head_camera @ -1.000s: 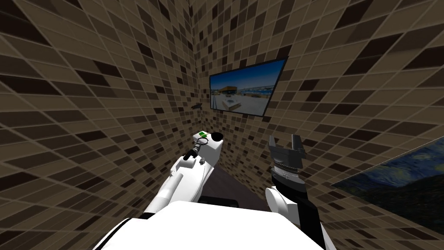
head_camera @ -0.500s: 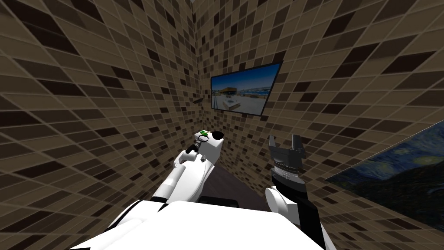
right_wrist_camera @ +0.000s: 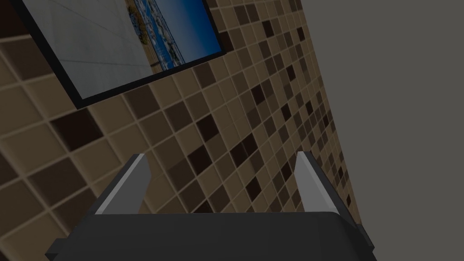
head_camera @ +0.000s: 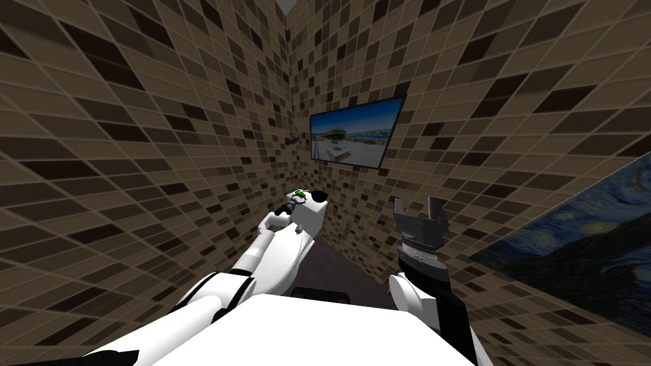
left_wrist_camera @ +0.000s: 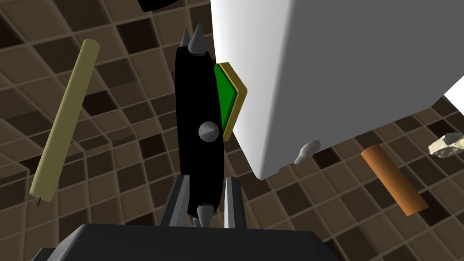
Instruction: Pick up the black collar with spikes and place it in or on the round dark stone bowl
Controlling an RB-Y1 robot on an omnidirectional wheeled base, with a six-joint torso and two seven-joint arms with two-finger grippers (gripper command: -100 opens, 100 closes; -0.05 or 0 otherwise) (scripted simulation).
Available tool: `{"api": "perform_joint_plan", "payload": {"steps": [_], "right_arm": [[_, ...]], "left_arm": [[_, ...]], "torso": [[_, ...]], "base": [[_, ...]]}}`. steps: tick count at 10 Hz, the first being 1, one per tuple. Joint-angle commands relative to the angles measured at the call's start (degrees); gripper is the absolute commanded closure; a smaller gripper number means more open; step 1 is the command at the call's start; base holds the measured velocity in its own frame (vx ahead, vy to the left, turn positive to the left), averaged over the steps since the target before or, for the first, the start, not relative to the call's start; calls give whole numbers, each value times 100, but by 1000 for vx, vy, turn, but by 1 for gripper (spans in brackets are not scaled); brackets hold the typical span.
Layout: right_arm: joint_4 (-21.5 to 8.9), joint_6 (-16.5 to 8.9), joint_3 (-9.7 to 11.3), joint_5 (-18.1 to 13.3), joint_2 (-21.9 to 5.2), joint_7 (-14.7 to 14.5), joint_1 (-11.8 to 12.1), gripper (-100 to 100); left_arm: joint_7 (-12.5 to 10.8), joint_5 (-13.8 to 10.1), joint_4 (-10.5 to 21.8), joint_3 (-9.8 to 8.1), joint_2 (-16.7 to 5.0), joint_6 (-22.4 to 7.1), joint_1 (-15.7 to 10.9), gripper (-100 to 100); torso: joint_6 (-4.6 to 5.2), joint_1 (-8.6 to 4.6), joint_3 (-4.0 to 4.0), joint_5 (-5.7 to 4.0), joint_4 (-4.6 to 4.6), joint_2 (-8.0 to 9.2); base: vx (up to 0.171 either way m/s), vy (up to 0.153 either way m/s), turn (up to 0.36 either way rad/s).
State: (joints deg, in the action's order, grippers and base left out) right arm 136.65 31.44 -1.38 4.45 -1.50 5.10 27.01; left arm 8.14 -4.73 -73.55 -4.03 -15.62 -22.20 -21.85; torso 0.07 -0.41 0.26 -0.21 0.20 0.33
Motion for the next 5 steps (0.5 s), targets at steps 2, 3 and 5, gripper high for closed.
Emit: {"api": "perform_joint_plan", "payload": {"steps": [2,3,5], "right_arm": [[0,0,0,0,0,0,0,0],[0,0,0,0,0,0,0,0],[0,0,0,0,0,0,0,0]], "left_arm": [[107,-82,253,-59,-54,-258,-407,100],[163,-159,426,-87,-110,-386,-597,100],[213,-237,600,-114,-163,-509,-880,100]], "torso": [[3,1,1,0,3,-3],[4,-1,-2,2,1,-6],[2,0,-4,3,0,-9]], "base": [[-61,-37,19],[-64,-52,27],[-38,-42,17]]}}
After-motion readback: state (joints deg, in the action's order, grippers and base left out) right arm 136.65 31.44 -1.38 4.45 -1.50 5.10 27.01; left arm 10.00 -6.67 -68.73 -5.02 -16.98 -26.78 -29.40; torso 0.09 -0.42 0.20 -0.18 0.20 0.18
